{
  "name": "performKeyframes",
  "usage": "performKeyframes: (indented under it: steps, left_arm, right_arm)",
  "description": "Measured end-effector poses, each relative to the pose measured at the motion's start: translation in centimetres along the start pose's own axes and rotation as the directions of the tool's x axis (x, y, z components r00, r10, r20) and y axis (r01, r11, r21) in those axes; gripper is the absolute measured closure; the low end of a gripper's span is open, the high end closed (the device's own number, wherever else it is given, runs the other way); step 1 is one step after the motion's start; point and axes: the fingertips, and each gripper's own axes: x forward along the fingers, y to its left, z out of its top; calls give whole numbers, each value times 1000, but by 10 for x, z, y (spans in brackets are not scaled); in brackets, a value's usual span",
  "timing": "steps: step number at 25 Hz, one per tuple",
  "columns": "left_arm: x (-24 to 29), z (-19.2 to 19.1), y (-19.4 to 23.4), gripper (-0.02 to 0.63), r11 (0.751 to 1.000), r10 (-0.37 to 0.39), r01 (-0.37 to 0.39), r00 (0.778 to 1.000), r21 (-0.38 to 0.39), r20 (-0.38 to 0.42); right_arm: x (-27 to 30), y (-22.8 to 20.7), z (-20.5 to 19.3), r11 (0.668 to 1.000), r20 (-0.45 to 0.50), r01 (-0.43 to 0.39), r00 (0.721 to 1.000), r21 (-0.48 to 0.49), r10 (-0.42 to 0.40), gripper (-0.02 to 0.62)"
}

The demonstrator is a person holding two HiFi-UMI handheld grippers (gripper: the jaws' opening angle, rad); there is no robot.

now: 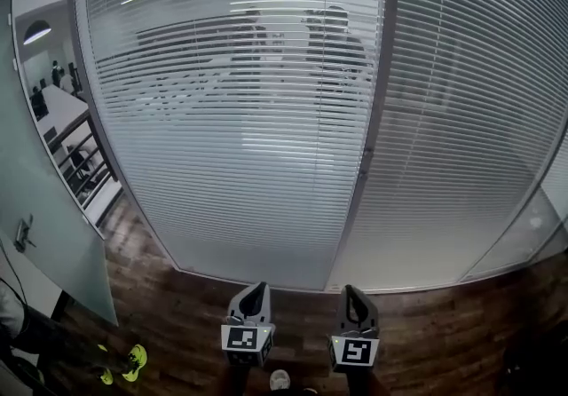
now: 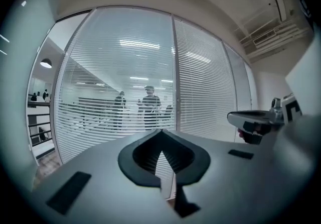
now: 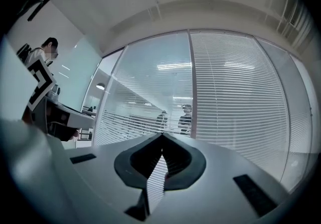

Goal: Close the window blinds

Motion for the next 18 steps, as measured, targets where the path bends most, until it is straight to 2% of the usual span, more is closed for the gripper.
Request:
performKeyframes:
  steps: [9, 18]
  left_arm:
    - [8, 1, 6, 606, 1000, -18, 19, 1000, 9, -19]
    - [38, -4, 17, 606, 998, -63, 63, 998, 30, -3]
  right_arm:
    - [9, -5, -12, 1000, -75, 24, 997, 17, -23, 595]
    - [39, -5, -23, 999, -50, 51, 997, 6, -50, 595]
